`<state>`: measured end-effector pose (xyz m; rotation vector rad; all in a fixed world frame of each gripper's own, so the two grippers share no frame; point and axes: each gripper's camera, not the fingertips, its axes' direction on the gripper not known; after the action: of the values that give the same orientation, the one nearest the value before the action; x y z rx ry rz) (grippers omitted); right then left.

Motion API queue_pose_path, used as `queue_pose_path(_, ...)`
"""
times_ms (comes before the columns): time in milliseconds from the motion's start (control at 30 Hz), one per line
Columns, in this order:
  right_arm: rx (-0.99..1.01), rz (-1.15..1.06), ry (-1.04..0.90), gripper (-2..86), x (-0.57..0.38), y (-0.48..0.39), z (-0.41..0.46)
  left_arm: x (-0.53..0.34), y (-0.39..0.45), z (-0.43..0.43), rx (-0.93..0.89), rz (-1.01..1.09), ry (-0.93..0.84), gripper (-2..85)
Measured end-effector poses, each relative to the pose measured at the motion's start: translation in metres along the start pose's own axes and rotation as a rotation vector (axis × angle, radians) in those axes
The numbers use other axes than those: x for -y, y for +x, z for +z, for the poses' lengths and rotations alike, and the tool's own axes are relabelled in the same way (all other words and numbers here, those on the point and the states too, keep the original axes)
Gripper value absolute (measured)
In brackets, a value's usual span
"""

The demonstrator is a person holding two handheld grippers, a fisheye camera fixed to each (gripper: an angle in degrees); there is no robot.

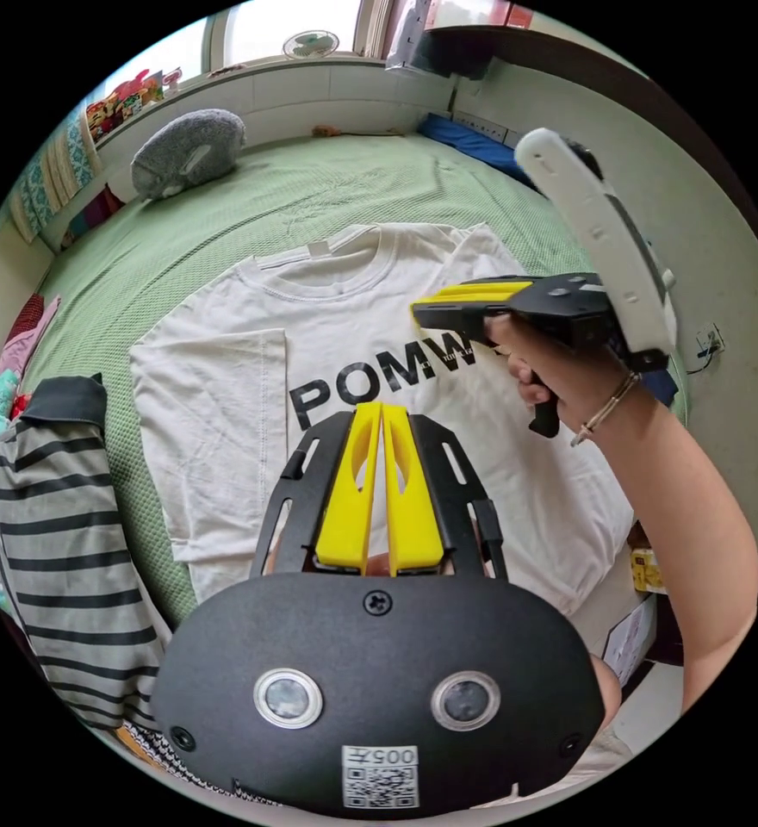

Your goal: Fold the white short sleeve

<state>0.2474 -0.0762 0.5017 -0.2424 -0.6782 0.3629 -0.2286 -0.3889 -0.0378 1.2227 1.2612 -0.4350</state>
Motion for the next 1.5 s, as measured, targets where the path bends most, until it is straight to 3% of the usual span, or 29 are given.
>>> queue_pose_path(100, -0.082, 0.072, -0.012, -0.7, 0.002, -0.001, 0.003, -0.003, -0.005, -0.002, 0.002, 0.004, -0.002, -0.2)
queue_pose_path(233, 0.025, 0.158, 0.082, -1.2, 0.010, 0.008, -0.031, -0.008, -0.013, -0.008, -0.010, -0.001, 0.000, -0.2)
queue_pose_path(467, 0.172, 0.200, 0.127, 4.4, 0.048, 0.009, -0.088, -0.018, -0.026, -0.018, -0.026, -0.034, -0.002, -0.1)
queue_pose_path(600, 0.141, 0.131, 0.146, 5.7, 0.035, 0.004, -0.111, -0.022, -0.028, -0.025, -0.077, -0.045, 0.009, -0.1)
queue_pose_path(900, 0.034, 0.030, -0.104, 0.9, -0.083, -0.006, -0.062, -0.037, -0.026, -0.041, -0.051, -0.039, 0.004, -0.1)
queue_pose_path(1267, 0.032, -0.047, 0.035, -0.9, -0.180, -0.024, -0.150, -0.086, -0.002, -0.071, 0.132, 0.034, 0.015, -0.1)
queue_pose_path(1400, 0.062, 0.016, 0.039, -0.9, -0.222, -0.013, -0.170, -0.109, 0.003, -0.077, 0.232, 0.107, 0.032, -0.1)
queue_pose_path(1500, 0.105, 0.104, 0.065, -0.9, -0.267, -0.005, -0.180, -0.124, -0.014, -0.087, 0.209, 0.028, 0.011, -0.1)
